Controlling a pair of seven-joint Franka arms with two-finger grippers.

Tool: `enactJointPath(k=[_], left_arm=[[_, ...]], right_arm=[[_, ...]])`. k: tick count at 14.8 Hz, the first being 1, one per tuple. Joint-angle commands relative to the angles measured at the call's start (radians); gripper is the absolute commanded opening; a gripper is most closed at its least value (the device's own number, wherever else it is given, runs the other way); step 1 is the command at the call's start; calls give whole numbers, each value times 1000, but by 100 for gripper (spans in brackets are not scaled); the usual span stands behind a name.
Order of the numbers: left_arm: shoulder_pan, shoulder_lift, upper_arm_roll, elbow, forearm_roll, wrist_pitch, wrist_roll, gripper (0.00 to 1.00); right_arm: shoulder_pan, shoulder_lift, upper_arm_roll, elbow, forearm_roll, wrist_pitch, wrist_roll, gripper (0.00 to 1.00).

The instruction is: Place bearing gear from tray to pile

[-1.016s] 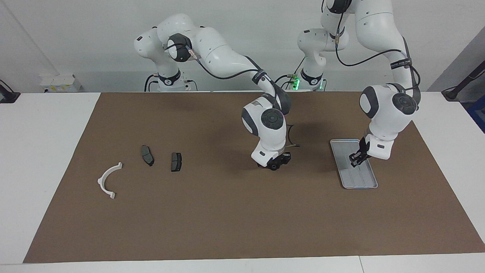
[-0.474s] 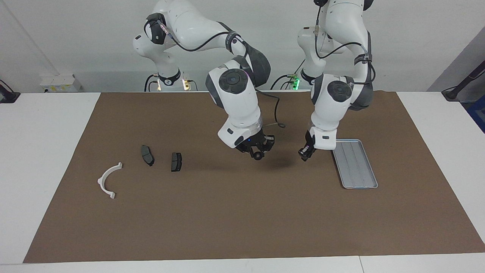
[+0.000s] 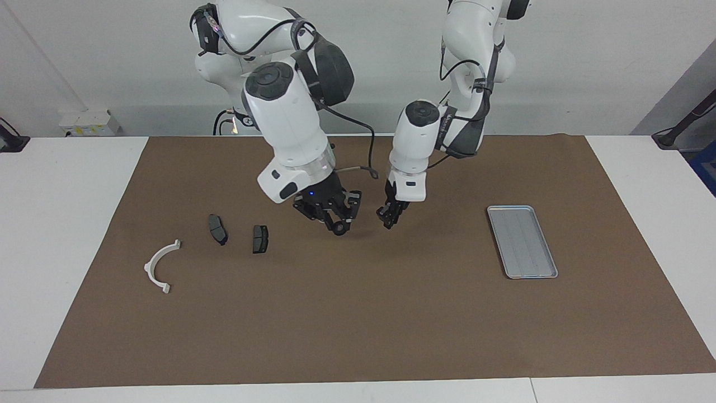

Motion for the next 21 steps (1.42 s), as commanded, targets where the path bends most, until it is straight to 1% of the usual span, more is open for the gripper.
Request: enactJointPath(k=[1, 2, 3, 4, 6, 7, 9, 13, 16, 17, 19, 21], left_arm=[[-33, 75, 19, 54, -2, 22, -29, 2], [-51, 87, 19, 57, -5, 35, -38, 2], [-71, 115, 21, 71, -6, 51, -56, 2], [-73, 141, 21, 100, -2, 49, -60, 2], [-73, 147, 25, 120, 1, 15, -58, 2], [-71, 150, 27, 134, 29, -8, -57, 2], [-68, 149, 27, 131, 55, -34, -57, 2], [-62, 150, 25, 112, 56, -17, -57, 3], [-62, 150, 27, 103, 55, -34, -57, 3], [-64, 150, 28, 103, 56, -42, -58, 3], [-70, 152, 28, 105, 69, -71, -60, 3], [-74, 176, 30, 106, 72, -67, -61, 3]], right_arm=[[-78, -110, 25, -68, -56, -77, -101, 0], [-101, -140, 25, -87, -85, -110, -133, 0], [-126, -165, 25, -100, -105, -148, -164, 0], [-146, -194, 25, -116, -129, -185, -207, 0], [-210, -254, 25, -166, -162, -229, -308, 0], [-239, -281, 26, -203, -162, -239, -340, 0], [-277, -324, 26, -284, -171, -230, -382, 0], [-342, -400, 29, -461, -225, -113, -454, 0], [-351, -459, 31, -619, -240, 8, -468, 0], [-362, -470, 40, -656, -248, 42, -468, 0], [-391, -470, 74, -693, -254, 79, -467, 0], [-396, -470, 75, -732, -268, 126, -470, 0]])
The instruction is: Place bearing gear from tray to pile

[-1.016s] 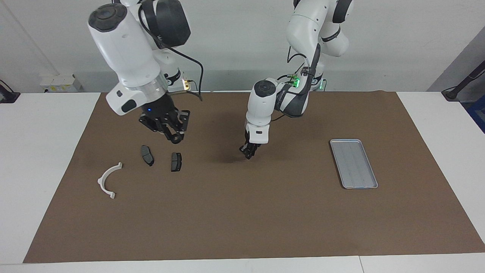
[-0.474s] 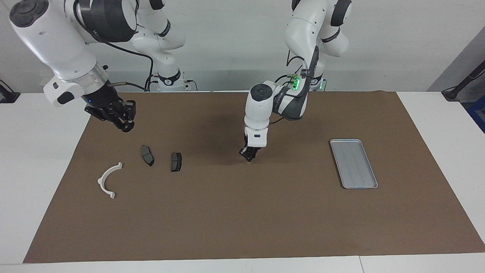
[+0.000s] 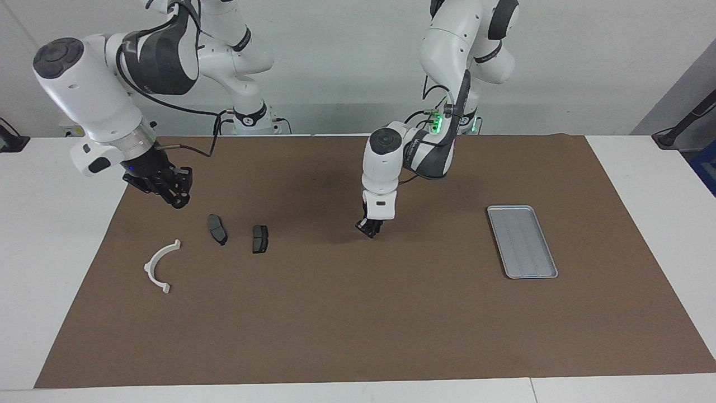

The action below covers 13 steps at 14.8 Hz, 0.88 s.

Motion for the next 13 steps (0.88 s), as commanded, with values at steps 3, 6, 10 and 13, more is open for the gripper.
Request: enactJointPath(k=[3, 6, 10, 13], left_arm=[[-18, 37, 13, 14, 37, -22, -17, 4], [-18, 37, 13, 14, 37, -21, -17, 17], [-14, 35, 13, 25, 68, -60, -13, 100], [17, 17, 15, 77, 88, -174, -6, 100]], right_arm=[[-50, -40, 32, -164, -42, 153, -52, 0], [-53, -28, 32, -212, -44, 241, -75, 0], [-62, 12, 32, -230, -53, 292, -78, 0], [-83, 56, 52, -229, -53, 339, -76, 0]])
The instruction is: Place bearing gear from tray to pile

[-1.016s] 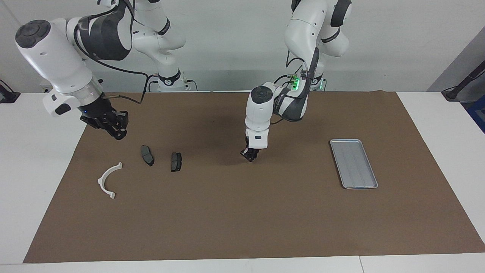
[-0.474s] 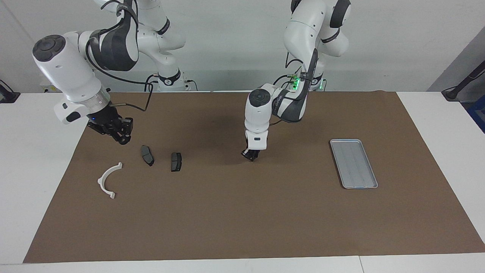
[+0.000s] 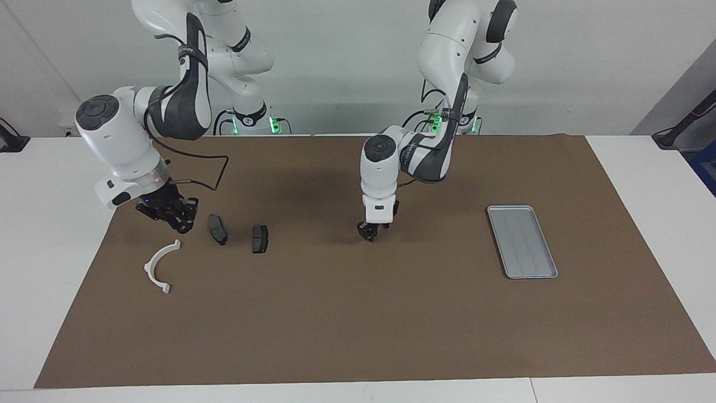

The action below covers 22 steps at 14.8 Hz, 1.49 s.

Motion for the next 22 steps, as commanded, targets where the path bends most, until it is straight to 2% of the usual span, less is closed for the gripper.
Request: enactJointPath(k=[1, 5, 14, 16, 22], left_arm=[[45, -30, 8, 52, 32, -112, -4, 100], [165, -172, 6, 40, 35, -215, 77, 100], [488, -500, 6, 37, 14, -572, 667, 100], [553, -559, 6, 31, 6, -637, 790, 100], [587, -672, 15, 37, 6, -779, 919, 100]], right_arm=[[-58, 40, 58, -8, -20, 65, -22, 0], [-61, 99, 80, 2, -20, 162, -19, 0], [-63, 174, 104, 1, -19, 219, -25, 0], [-63, 189, 104, -8, -19, 273, -34, 0], [-75, 234, 104, -11, -19, 338, -68, 0]])
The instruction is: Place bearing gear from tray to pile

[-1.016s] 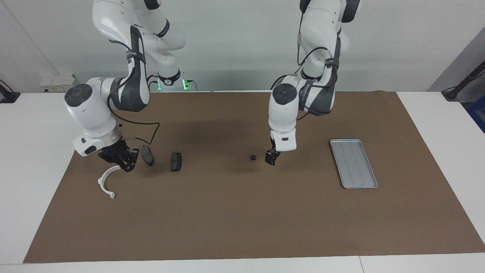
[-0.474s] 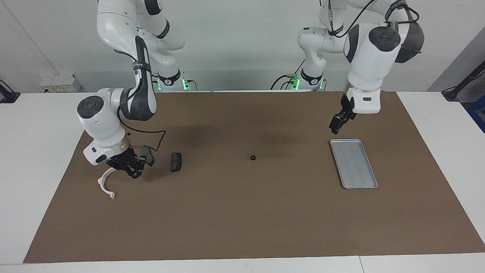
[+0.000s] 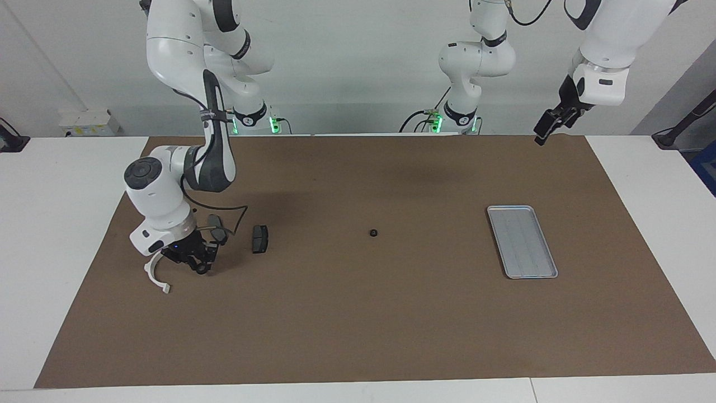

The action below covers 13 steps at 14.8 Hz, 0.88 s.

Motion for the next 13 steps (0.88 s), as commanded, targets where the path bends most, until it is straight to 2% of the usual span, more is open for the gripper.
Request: enactJointPath(k=[1, 4, 5, 6, 7, 8, 9, 10, 11, 13], left_arm=[[27, -58, 4, -31, -11, -32, 76, 100], [35, -46, 47, -84, -23, 56, 145, 100], [37, -20, 55, -74, -31, 69, 164, 100], [44, 17, 53, -47, -58, 76, 177, 100], [72, 45, 49, -14, -78, 76, 188, 100], [86, 62, 30, 3, -80, 78, 196, 100], [101, 65, 13, 15, -80, 86, 202, 100], [109, 68, 12, 18, -81, 90, 205, 100], [107, 70, 10, 11, -81, 89, 214, 100], [109, 68, 2, -6, -81, 115, 236, 100]], right_arm=[[-28, 1, 22, -4, -19, 19, -25, 0], [-28, 14, 22, -4, -19, 20, -22, 0], [-28, 14, 22, -3, -19, 20, -20, 9], [-28, 14, 22, -3, -19, 20, -22, 29], [-28, 12, 22, -4, -19, 20, -22, 46], [-28, 12, 22, -3, -19, 20, -22, 49], [-28, 14, 24, -4, -19, 20, -22, 62], [-28, 12, 24, -3, -19, 19, -22, 64], [-28, 12, 24, -4, -19, 20, -25, 71], [-28, 12, 24, 2, -19, 8, -23, 71]])
